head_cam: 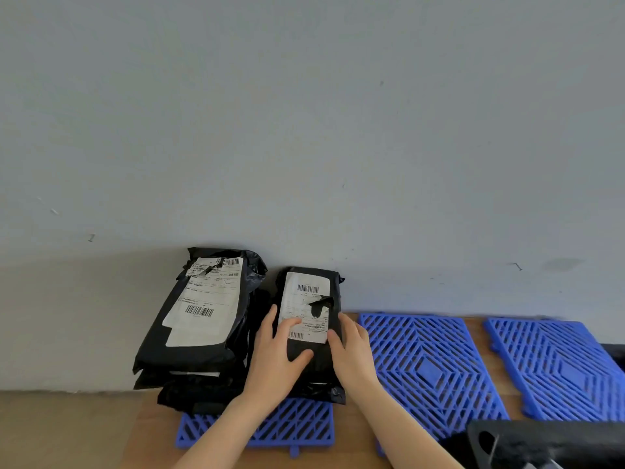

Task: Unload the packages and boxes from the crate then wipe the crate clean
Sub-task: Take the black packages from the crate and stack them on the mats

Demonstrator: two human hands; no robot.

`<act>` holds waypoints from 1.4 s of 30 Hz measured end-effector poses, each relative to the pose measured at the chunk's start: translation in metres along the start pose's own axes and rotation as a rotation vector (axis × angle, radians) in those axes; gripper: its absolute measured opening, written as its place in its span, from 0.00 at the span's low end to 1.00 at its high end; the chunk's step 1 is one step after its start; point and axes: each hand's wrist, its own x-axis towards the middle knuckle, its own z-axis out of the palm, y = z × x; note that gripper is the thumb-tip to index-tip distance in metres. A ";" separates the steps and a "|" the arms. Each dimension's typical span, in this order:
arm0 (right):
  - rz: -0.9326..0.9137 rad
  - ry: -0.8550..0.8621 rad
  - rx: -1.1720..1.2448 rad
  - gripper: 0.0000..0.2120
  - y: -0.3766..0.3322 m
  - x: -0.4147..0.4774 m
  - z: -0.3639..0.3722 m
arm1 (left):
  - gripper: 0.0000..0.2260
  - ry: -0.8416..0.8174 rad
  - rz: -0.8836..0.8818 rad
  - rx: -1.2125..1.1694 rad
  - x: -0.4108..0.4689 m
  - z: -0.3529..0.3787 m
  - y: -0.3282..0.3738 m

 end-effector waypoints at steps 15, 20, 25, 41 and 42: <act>-0.255 0.104 0.179 0.17 0.011 -0.134 -0.183 | 0.14 0.117 0.315 -0.082 -0.120 0.011 0.158; -0.236 0.111 0.177 0.13 0.072 -0.185 -0.237 | 0.12 0.117 0.304 -0.136 -0.185 0.053 0.204; -0.207 0.045 0.089 0.14 0.113 -0.193 -0.271 | 0.11 0.100 0.325 -0.114 -0.205 0.094 0.237; -0.368 -0.333 -0.057 0.13 0.145 -0.126 -0.285 | 0.12 0.213 0.114 -0.001 -0.182 0.131 0.258; -0.385 -0.362 -0.057 0.12 0.145 -0.125 -0.285 | 0.12 0.224 0.089 0.006 -0.186 0.129 0.261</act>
